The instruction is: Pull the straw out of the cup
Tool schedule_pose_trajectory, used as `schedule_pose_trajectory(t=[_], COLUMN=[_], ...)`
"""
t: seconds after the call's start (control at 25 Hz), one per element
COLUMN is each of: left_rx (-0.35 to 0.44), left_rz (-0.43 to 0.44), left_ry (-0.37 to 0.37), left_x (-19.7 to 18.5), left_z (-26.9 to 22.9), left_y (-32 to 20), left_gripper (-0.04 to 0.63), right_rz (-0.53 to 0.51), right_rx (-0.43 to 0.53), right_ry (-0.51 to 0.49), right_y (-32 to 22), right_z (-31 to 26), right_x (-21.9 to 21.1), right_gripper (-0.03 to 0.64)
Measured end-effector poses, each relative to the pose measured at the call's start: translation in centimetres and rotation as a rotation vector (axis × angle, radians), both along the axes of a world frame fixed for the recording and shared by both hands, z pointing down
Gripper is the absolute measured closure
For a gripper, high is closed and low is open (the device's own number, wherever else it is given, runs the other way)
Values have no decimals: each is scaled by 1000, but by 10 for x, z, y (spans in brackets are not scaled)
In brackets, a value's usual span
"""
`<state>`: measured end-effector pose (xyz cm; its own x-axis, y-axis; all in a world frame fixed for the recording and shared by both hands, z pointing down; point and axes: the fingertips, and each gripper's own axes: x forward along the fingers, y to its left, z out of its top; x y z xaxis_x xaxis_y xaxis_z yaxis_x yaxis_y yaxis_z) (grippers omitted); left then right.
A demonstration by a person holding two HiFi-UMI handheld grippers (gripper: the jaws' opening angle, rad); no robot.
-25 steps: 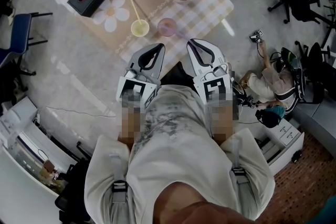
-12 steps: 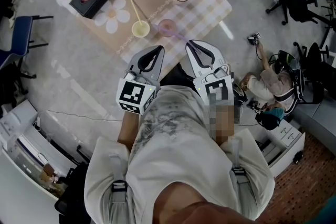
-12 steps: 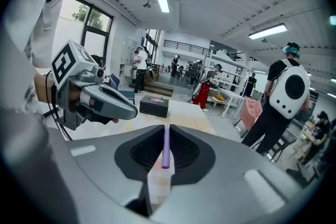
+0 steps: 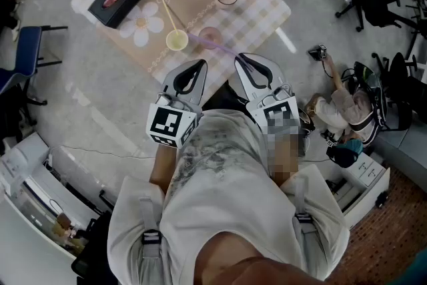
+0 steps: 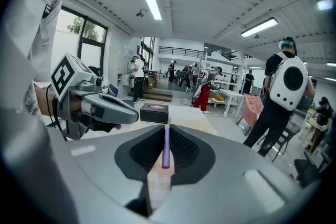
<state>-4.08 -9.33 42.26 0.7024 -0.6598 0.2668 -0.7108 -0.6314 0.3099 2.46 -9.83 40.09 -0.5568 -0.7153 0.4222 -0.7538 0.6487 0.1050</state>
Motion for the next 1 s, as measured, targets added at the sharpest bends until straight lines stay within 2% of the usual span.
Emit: schedule_pose_trajectory(t=[0.24,0.4,1.0], left_rx=[19,25,25], left_rz=[-9,-14,-13], left_ry=[31,45,49], left_x=[0,0,4], left_z=[-8,-10,-9], left_y=[2,3,5], left_gripper=[592,592,592], right_rz=[-8,-56,-59], right_rx=[7,62,64], right_ry=[-17,-11,-23], right_y=[2,2,4], right_z=[-4,-8,-7], right_x=[0,-3,0], right_gripper=[578,580,581])
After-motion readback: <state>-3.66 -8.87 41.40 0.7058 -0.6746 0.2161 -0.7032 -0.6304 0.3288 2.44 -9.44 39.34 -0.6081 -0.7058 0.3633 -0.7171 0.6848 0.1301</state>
